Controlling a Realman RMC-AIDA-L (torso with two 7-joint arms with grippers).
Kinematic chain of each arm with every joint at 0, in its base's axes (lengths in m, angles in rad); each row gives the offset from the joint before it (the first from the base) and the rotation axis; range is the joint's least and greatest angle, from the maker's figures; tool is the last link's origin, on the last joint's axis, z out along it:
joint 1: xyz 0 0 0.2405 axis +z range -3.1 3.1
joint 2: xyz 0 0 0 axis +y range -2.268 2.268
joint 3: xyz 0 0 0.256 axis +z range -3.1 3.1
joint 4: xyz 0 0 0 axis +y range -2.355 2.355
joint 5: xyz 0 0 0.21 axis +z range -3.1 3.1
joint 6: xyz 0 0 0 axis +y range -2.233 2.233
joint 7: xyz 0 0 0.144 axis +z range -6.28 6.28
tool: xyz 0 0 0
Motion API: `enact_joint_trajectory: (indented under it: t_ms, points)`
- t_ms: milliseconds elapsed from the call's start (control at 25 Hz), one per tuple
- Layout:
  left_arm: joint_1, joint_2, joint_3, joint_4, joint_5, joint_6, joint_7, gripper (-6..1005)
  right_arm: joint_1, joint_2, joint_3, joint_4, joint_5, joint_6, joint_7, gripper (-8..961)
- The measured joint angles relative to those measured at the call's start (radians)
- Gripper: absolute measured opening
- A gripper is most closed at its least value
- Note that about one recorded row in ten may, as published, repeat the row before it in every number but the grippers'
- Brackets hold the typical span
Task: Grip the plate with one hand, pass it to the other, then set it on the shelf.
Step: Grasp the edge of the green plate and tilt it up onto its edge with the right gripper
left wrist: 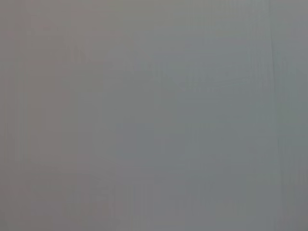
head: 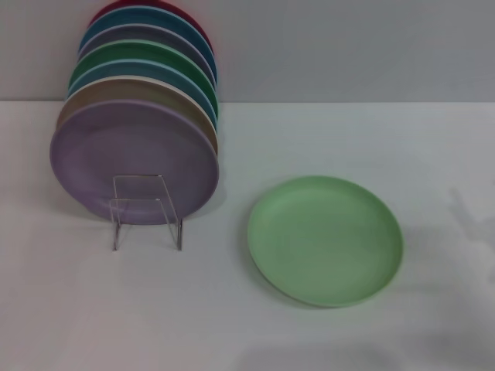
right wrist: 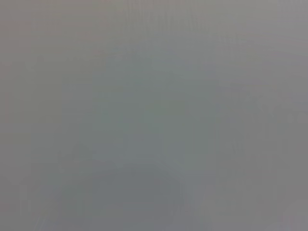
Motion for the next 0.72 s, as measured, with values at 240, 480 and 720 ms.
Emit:
enact_joint_trajectory:
  t_ms: [240,480,720]
  points:
    - [-0.002,0.0,0.0,0.0,0.0,-0.002,0.0,862,0.018,-0.006,-0.001,0.028,-0.023,0.038,0.025,816]
    - [-0.01,0.0,0.0,0.0,0.0,-0.004,0.002,862,0.066,-0.011,-0.049,0.303,-0.145,-0.121,0.294,815]
    - [-0.014,0.0,0.0,-0.006,-0.003,-0.007,0.005,862,0.043,-0.016,-0.288,0.885,-0.503,-0.63,0.979,814]
